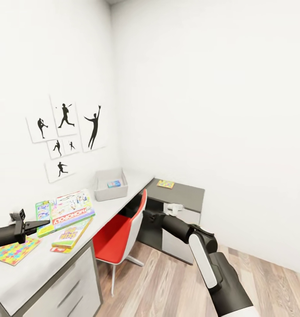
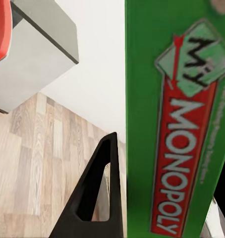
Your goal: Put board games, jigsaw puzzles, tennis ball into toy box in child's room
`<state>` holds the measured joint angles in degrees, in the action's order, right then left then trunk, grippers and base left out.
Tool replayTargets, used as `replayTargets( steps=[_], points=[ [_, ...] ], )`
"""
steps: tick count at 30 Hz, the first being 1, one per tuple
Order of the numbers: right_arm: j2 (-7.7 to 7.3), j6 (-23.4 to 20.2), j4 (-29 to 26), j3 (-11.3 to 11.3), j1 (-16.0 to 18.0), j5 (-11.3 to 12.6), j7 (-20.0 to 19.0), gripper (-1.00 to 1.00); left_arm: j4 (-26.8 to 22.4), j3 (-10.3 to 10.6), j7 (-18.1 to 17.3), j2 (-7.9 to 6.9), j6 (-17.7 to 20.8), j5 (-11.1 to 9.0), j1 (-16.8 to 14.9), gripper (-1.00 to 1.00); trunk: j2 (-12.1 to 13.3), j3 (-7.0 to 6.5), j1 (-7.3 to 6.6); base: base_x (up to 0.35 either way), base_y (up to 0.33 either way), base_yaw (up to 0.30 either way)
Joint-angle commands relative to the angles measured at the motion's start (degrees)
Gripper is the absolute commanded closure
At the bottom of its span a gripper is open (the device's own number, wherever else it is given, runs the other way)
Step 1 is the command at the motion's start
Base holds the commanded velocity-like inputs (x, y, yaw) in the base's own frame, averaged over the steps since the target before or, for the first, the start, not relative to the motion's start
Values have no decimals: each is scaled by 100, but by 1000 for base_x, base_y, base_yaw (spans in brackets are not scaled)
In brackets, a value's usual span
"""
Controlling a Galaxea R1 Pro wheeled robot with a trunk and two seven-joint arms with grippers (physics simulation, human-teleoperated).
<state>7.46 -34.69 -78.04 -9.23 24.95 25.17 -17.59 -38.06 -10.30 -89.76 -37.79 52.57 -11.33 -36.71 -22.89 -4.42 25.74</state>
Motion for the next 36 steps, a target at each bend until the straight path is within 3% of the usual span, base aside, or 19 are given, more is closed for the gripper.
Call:
replayTargets(
  steps=[1,15,18,20,24,30,36],
  points=[
    [1,-30,-5,5,1,16,-7,-100,1,2,-24,0,60,3,-3,100,-3,-4,5,256,-178,193],
    [-5,-38,-53,2,1,14,-19,-100,1,2,-24,5,60,-1,-3,100,-3,-84,5,256,-221,170],
    [-75,-117,-301,21,1,32,-43,-100,1,2,-24,7,60,-1,-3,100,-3,-86,5,256,-240,21],
    [-248,-332,-745,11,-17,87,-58,-100,1,2,-24,10,60,-1,-3,100,-3,-87,5,256,-240,8],
    [-350,-1047,-1167,54,-127,117,-54,-100,1,2,-24,15,60,-1,-3,100,-3,-87,5,256,-240,3],
    [-408,-1433,-1287,331,-177,131,-49,-100,1,2,-24,20,55,-1,-3,100,-3,-87,5,256,-243,1],
    [-401,-1168,-1258,545,-184,139,-62,-100,1,2,-24,46,59,12,-3,100,-3,-87,5,254,-246,1]
  ],
)
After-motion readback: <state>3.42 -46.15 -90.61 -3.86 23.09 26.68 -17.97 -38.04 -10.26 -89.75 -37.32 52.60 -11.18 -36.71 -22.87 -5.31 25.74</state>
